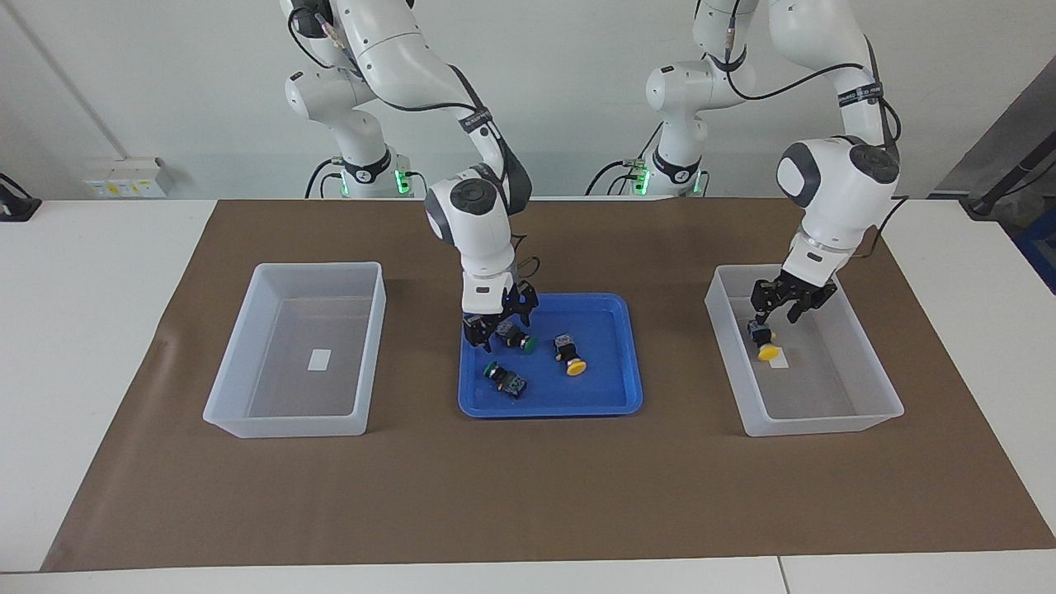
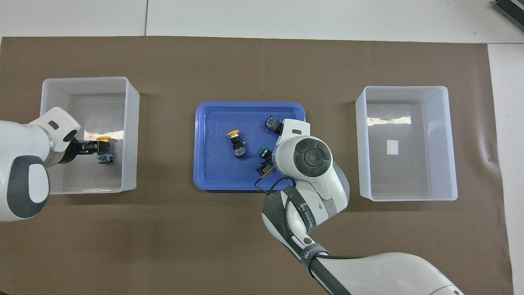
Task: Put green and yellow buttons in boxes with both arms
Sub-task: 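Release the yellow button in the left box while the right gripper grasps the green button, then carry the green button to the right box while the left gripper returns to the tray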
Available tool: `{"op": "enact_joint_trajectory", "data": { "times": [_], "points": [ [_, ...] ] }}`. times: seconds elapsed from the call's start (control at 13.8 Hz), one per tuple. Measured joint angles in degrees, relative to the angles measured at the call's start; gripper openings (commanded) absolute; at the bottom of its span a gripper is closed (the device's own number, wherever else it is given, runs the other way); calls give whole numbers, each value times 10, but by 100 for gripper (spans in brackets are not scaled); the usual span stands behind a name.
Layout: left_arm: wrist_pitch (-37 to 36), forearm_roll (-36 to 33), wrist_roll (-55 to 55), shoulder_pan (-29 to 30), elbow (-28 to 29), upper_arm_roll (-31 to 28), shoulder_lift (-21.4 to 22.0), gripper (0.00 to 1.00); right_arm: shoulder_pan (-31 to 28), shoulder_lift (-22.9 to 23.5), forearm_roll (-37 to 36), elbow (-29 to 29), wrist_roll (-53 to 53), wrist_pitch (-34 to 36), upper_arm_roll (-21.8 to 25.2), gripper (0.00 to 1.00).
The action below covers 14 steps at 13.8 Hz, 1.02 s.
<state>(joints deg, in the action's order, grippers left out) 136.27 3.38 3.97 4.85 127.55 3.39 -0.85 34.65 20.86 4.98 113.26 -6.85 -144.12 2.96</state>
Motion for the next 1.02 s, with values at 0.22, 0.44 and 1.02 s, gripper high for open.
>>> {"op": "enact_joint_trajectory", "data": {
  "times": [0.22, 0.44, 1.02],
  "points": [
    [-27, 0, -8, -1, -25, 3, 0, 80, 2, 0, 0, 2, -2, 4, 0, 12],
    [-100, 2, -42, -2, -110, 8, -13, 79, 2, 0, -1, 2, -4, 24, 0, 0],
    [-86, 4, -237, -87, -173, 15, -57, 64, -6, -55, -1, -36, -4, 152, 10, 0]
  ]
}}
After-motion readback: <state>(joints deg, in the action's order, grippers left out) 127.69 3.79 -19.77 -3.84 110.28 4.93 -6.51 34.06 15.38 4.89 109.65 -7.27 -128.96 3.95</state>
